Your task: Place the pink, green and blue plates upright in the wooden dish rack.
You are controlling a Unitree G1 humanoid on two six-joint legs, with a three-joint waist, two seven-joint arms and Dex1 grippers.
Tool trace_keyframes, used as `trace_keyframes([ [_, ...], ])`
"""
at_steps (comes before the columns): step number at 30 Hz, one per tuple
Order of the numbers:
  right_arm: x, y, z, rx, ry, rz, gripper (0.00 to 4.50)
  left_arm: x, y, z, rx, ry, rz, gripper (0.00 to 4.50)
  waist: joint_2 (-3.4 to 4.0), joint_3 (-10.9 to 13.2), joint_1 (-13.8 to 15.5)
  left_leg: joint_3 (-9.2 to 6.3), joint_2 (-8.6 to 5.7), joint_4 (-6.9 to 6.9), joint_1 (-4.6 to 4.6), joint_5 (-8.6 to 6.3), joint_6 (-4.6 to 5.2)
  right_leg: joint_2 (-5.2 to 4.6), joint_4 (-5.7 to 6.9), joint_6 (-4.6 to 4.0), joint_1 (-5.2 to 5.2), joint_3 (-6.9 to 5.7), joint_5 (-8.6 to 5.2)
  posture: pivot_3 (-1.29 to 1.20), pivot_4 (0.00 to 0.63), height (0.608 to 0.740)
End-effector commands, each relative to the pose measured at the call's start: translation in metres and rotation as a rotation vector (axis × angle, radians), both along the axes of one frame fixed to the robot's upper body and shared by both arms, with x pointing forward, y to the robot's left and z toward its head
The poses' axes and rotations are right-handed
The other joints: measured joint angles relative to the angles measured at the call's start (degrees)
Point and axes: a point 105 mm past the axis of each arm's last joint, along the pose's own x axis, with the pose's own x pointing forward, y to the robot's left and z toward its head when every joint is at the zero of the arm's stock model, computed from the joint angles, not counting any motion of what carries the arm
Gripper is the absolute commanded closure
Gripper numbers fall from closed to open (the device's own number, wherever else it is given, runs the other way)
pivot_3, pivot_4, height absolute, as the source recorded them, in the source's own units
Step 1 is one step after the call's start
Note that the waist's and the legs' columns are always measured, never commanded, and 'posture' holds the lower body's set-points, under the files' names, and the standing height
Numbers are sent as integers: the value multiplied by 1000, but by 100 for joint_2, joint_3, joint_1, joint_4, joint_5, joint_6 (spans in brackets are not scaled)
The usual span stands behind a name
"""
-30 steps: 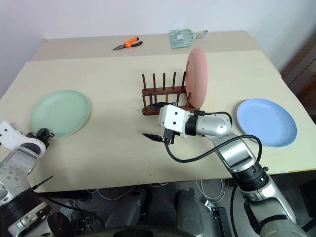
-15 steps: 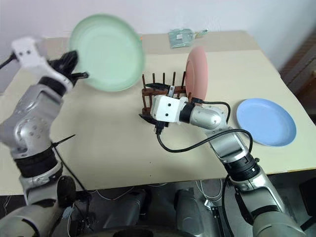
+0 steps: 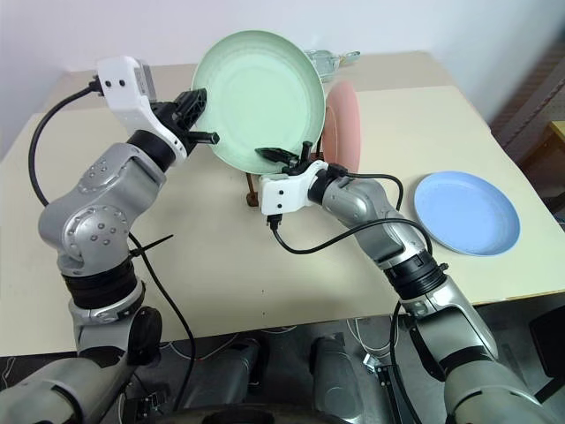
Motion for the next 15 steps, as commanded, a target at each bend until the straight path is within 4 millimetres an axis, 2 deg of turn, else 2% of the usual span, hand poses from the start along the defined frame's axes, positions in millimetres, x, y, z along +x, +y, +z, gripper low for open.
trace_keyframes([
  [1,-1,1,13,27,-54,9,4500,-11,1,22,-97,-93,-28,3520,0,0,8,0,0,0,0,0,0,0,0,0,0,0,0,0,150,740],
  [3,-1,2,14,34,-61,11,4500,-12,6,31,-141,-126,-15,2477,-1,0,23,0,1,4,0,0,0,1,-1,-1,2,0,1,0,150,740],
  [4,-2,2,14,45,-58,13,4500,-12,19,42,-175,-175,42,2109,-1,0,23,0,1,4,0,0,0,1,-3,-1,2,0,1,0,150,740],
  [5,-2,2,15,53,-56,15,4500,-13,28,49,-199,-209,83,1525,-1,1,21,1,0,5,0,0,0,1,-3,-1,3,0,1,0,150,740],
  [6,-3,2,15,67,-53,16,4500,-14,49,58,-240,-257,169,1102,-1,1,21,1,1,5,0,0,-1,1,-5,-2,3,0,2,0,150,740],
  [8,-4,0,19,115,-40,12,4500,-15,82,65,-228,-312,309,1102,-1,1,-3,1,4,3,0,0,-2,5,-6,-4,2,0,4,0,150,740],
  [9,-5,-3,23,155,-33,12,4500,-17,95,65,-146,-339,378,1102,-1,0,-18,3,7,2,0,-1,-6,7,-7,-6,1,1,5,0,150,740],
  [11,-9,-8,31,223,-21,18,4500,-20,107,62,37,-369,443,1102,4,-2,-25,17,13,-19,14,1,-13,12,-6,-13,-2,12,9,0,150,740],
  [14,-21,-17,48,386,49,75,4500,-17,114,29,266,-306,428,1102,4,-2,13,19,13,-27,16,1,-14,13,-7,-14,-4,16,10,0,150,740],
  [15,-27,-19,55,464,101,110,4500,-16,107,7,374,-258,352,1102,4,-2,15,18,13,-26,15,1,-13,13,-9,-14,-3,16,10,0,150,740],
])
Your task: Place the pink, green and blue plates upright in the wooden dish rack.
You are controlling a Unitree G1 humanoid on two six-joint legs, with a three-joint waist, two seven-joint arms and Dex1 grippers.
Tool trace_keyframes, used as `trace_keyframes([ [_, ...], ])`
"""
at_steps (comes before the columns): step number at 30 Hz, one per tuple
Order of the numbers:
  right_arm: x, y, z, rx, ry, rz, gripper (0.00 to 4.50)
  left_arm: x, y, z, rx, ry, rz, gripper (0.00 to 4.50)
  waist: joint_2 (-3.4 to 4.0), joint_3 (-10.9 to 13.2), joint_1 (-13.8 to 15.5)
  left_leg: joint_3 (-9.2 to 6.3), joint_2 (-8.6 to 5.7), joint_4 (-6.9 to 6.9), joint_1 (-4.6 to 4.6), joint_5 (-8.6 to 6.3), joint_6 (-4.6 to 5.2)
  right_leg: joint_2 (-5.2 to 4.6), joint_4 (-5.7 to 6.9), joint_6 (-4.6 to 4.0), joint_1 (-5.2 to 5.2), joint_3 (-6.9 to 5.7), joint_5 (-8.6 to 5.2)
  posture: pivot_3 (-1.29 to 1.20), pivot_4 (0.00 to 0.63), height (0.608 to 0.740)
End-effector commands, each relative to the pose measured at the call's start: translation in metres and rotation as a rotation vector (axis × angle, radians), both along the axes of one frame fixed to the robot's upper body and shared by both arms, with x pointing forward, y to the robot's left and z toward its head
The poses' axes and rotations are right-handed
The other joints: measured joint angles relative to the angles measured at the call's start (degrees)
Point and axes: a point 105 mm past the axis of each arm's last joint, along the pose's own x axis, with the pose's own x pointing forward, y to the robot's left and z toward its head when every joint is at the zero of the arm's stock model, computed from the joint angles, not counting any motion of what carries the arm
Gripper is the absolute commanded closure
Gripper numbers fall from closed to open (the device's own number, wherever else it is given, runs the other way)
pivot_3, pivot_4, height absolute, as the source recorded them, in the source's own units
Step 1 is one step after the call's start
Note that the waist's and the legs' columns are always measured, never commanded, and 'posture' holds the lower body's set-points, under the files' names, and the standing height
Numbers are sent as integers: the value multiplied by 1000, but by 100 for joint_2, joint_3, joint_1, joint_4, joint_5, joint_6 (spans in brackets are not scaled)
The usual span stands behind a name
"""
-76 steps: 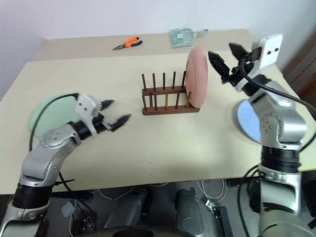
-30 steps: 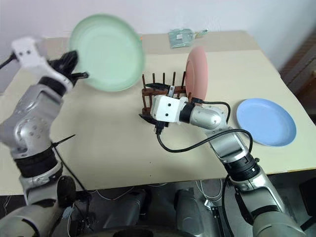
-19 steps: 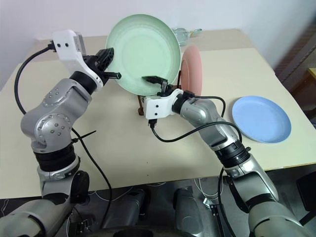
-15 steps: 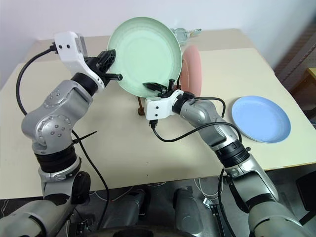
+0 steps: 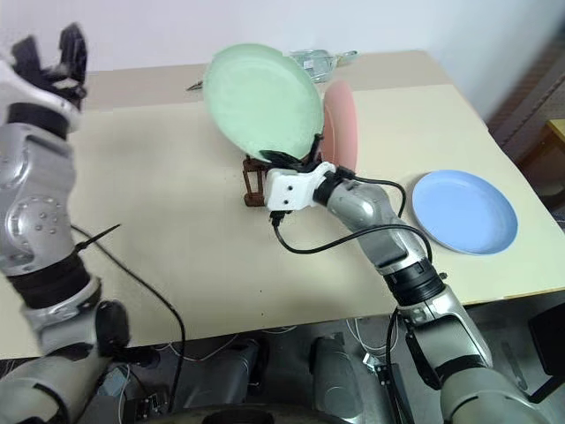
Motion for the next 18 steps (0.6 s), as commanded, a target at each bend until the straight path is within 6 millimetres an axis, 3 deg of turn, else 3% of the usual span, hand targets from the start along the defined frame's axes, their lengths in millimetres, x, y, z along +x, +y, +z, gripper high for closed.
trace_keyframes([
  [1,-28,-3,45,281,47,147,4500,-1,-27,-48,317,151,-144,1102,1,0,2,-1,0,-2,0,-1,2,-1,-4,-1,2,0,0,0,150,740],
  [2,-32,-6,53,393,122,178,4500,-6,-39,-74,401,223,-227,1102,1,0,-1,-1,0,-2,0,-4,7,-2,-6,-1,3,0,1,0,150,740],
  [4,-37,-8,58,529,264,230,4500,-18,-54,-104,419,301,-359,1102,7,2,-3,-2,2,-4,0,-18,31,-2,-10,-5,4,7,2,0,150,740],
  [10,-48,-6,55,775,572,325,4500,-46,-97,-152,372,401,-633,1102,19,1,5,-12,26,-5,-3,-25,38,1,-12,-26,-1,1,4,0,150,740],
  [18,-31,-13,45,913,753,271,4500,-57,-119,-166,365,436,-728,1102,25,1,-4,-3,28,-9,-3,-23,37,1,-11,-23,-8,1,7,0,150,740],
])
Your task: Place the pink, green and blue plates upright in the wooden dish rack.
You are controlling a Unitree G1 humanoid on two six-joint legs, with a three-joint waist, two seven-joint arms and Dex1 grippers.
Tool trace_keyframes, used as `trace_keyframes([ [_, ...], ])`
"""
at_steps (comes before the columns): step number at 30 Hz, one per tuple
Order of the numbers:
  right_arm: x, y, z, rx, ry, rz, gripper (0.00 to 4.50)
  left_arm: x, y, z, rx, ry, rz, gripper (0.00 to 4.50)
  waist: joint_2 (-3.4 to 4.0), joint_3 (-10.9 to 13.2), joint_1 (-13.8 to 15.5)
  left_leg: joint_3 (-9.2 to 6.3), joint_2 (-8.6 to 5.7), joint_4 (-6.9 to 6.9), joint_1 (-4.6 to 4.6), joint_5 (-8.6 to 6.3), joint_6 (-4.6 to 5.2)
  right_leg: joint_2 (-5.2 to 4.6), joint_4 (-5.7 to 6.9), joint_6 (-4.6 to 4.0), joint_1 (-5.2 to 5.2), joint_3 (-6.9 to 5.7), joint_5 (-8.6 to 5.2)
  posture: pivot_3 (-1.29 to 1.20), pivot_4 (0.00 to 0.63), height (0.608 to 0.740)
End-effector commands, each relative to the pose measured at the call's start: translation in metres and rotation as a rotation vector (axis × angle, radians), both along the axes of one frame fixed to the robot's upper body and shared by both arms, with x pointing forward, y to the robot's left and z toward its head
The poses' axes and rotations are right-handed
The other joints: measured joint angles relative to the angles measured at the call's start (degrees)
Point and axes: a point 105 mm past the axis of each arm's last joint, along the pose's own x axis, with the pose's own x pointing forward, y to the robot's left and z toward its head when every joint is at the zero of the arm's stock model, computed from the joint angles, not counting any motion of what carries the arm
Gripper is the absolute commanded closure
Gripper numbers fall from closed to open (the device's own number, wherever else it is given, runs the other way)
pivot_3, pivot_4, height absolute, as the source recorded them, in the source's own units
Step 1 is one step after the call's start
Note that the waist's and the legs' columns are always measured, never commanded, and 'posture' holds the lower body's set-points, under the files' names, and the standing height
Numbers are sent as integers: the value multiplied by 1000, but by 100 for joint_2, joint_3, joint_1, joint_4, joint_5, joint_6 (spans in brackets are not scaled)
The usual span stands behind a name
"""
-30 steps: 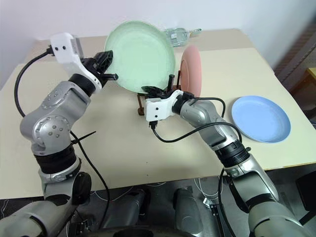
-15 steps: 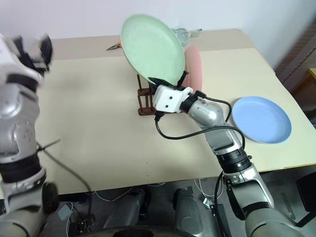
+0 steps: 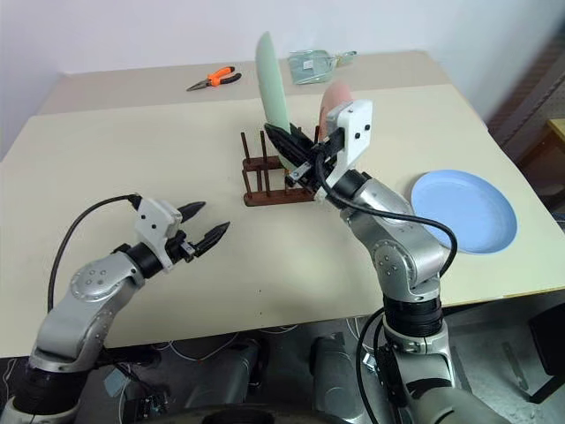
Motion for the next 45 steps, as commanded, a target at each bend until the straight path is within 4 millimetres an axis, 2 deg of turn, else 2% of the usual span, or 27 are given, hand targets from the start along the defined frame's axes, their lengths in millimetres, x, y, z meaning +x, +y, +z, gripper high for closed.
trace_keyframes([
  [1,4,-4,11,69,22,0,4500,-4,-10,10,1,-44,-37,1102,1,0,-1,1,0,0,0,0,0,0,0,0,0,0,0,0,150,740],
  [9,24,-13,5,136,164,-34,4500,-3,-14,8,1,-38,-47,1102,3,1,-4,3,1,0,0,0,1,1,0,2,-1,-1,1,0,150,740],
  [13,30,-13,6,97,166,-52,2975,-4,-17,8,4,-39,-59,1018,4,1,-5,3,1,0,0,1,1,1,0,2,-1,-1,2,0,150,740],
  [17,29,-11,11,18,94,-76,885,-3,-19,8,5,-39,-67,1018,5,2,-5,4,1,-1,0,1,1,1,-1,2,-1,-2,2,0,150,740],
  [23,15,-15,18,-253,-99,-81,885,-4,-21,7,8,-35,-78,1018,5,2,1,8,0,-1,-1,1,1,-1,-2,3,-1,-6,1,0,150,740],
  [27,10,-24,15,-364,-139,-83,885,-3,-22,6,8,-33,-83,1018,4,2,5,9,1,0,-2,0,2,-1,-4,3,0,-7,1,0,150,740],
  [28,10,-29,15,-392,-149,-101,885,-2,-22,6,9,-33,-86,1018,4,2,2,9,2,0,-2,0,1,-1,-4,3,0,-7,1,0,150,740],
  [32,3,-76,24,-468,-201,-204,885,1,-23,6,15,-30,-107,1018,4,2,78,10,4,0,-4,0,2,-2,-11,3,4,-7,1,0,150,740],
  [36,-5,-131,21,-463,-129,-291,885,2,-27,3,25,-17,-144,1018,4,2,158,17,3,8,-7,-4,9,-3,-19,4,8,-8,1,0,150,740],
  [37,-6,-145,17,-462,-94,-316,320,3,-28,2,29,-14,-153,1018,4,1,154,18,3,8,-7,-4,10,-4,-22,4,10,-8,1,0,150,740],
  [38,-7,-158,11,-475,-63,-352,35,3,-29,1,33,-12,-161,1018,4,1,146,18,5,10,-7,-5,12,-3,-23,4,12,-8,1,0,150,740],
  [41,-9,-192,-15,-550,30,-469,35,4,-33,1,33,-13,-191,1018,4,1,140,21,7,11,-7,-6,12,-3,-24,3,13,-8,0,0,150,740],
  [45,-12,-210,-68,-741,165,-530,35,6,-37,3,26,-14,-217,1018,11,-2,120,30,12,11,-6,-6,12,-3,-21,3,11,-7,0,0,150,740],
])
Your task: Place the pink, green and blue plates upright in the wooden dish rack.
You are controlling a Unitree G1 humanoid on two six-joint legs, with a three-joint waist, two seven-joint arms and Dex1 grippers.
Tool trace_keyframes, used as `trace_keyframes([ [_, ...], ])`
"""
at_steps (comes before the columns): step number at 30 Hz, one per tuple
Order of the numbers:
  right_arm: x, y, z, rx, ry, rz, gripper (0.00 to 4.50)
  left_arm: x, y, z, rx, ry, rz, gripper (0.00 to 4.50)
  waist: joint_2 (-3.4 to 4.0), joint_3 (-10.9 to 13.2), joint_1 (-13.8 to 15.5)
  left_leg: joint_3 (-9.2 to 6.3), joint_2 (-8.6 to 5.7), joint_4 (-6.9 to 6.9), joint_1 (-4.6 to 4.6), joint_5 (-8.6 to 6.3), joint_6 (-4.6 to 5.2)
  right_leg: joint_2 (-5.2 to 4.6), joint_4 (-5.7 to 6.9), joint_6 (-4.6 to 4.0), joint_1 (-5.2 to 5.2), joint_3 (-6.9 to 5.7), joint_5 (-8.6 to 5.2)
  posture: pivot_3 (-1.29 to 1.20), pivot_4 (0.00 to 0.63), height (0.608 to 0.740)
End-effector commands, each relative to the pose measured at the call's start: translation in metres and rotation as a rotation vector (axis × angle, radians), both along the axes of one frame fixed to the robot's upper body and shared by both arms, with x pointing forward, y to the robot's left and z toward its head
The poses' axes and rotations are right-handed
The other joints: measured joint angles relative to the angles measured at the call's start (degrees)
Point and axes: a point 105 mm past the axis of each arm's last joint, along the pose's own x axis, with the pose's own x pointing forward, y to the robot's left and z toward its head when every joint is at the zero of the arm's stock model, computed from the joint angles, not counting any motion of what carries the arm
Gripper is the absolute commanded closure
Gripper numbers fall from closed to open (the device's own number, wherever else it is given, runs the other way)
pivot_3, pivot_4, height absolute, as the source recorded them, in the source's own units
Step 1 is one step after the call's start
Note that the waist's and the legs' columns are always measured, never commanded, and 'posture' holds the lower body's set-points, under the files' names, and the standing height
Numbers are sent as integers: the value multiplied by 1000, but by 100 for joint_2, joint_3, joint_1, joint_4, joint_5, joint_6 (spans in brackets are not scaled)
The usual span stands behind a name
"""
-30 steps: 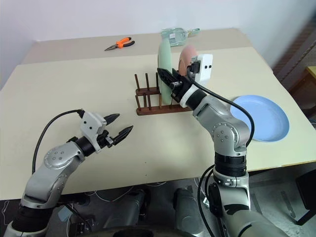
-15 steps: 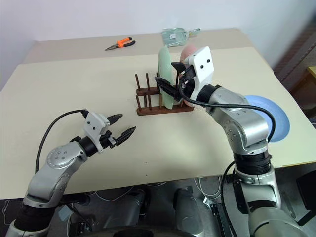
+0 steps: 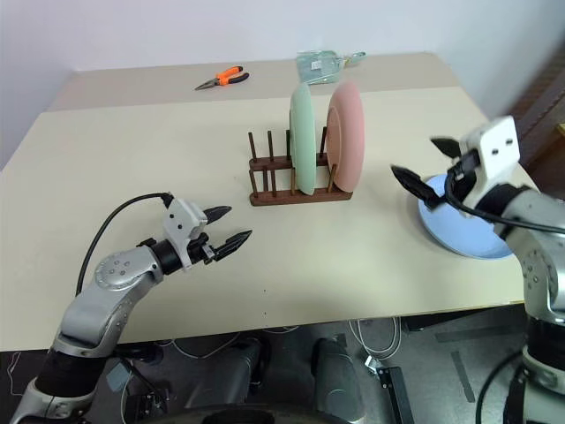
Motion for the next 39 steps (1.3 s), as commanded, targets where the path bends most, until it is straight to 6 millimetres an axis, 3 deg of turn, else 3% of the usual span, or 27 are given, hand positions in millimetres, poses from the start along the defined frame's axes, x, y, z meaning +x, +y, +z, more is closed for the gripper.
trace_keyframes([
  [1,1,-10,-27,-178,39,-69,35,0,-5,10,-10,-44,-33,1018,5,-3,-13,4,1,0,1,0,0,0,1,0,0,2,0,0,150,740],
  [6,12,-37,-73,-335,126,-264,35,1,-8,8,-8,-45,-38,1018,9,-4,5,16,3,8,4,0,0,0,6,-12,0,9,-6,0,150,740],
  [8,13,-39,-84,-340,161,-283,555,0,-9,8,-8,-45,-39,1018,11,-6,9,17,2,8,4,0,1,0,6,-12,0,9,-6,0,150,740],
  [9,14,-42,-86,-355,165,-298,858,0,-8,8,-7,-45,-38,1018,10,-6,8,17,2,9,5,-1,2,0,6,-7,2,9,-3,0,150,740],
  [16,23,-37,-77,-338,121,-311,4437,-1,-7,6,-4,-44,-31,1018,12,-6,8,17,1,27,3,-6,10,1,6,-6,9,9,-3,0,150,740],
  [17,26,-35,-71,-338,93,-313,4437,-1,-7,5,-2,-44,-30,1018,12,-6,-9,17,1,29,3,-6,10,1,7,-4,9,9,-2,0,150,740],
  [19,35,-23,-40,-331,-50,-294,4437,-1,-5,4,2,-47,-22,1018,16,-7,-18,19,3,28,4,-6,9,3,10,-4,8,11,-2,0,150,740],
  [22,44,0,31,-223,-335,-262,4437,5,4,3,12,-65,19,1018,41,2,-48,28,4,28,4,-6,10,3,14,-1,1,18,0,0,150,740],
  [24,39,24,80,-88,-501,-168,4437,11,12,4,18,-91,60,1018,48,3,-52,36,3,27,4,-6,10,4,17,1,-3,27,1,0,150,740],
  [26,23,54,128,168,-623,-4,4437,19,24,6,25,-125,124,1018,45,4,-23,35,4,24,3,-6,10,5,17,4,-5,27,2,0,150,740],
  [28,4,76,158,369,-660,164,4437,24,35,7,39,-154,178,1018,43,2,-1,30,9,22,2,-7,10,9,15,5,-5,25,2,0,150,740],
  [33,-33,127,179,675,-548,547,4437,34,65,9,52,-220,316,1018,30,-5,32,6,2,27,-1,-15,21,1,-3,1,9,10,2,0,150,740],
  [35,-45,163,186,891,-462,725,4437,37,80,9,68,-244,383,1018,34,-5,-24,12,1,30,-1,-15,22,0,-2,-1,6,18,2,0,150,740],
  [39,-49,205,188,1154,-272,868,4437,37,90,6,82,-259,428,1018,41,-7,-143,25,11,15,0,-14,21,8,28,-1,-24,37,6,0,150,740],
])
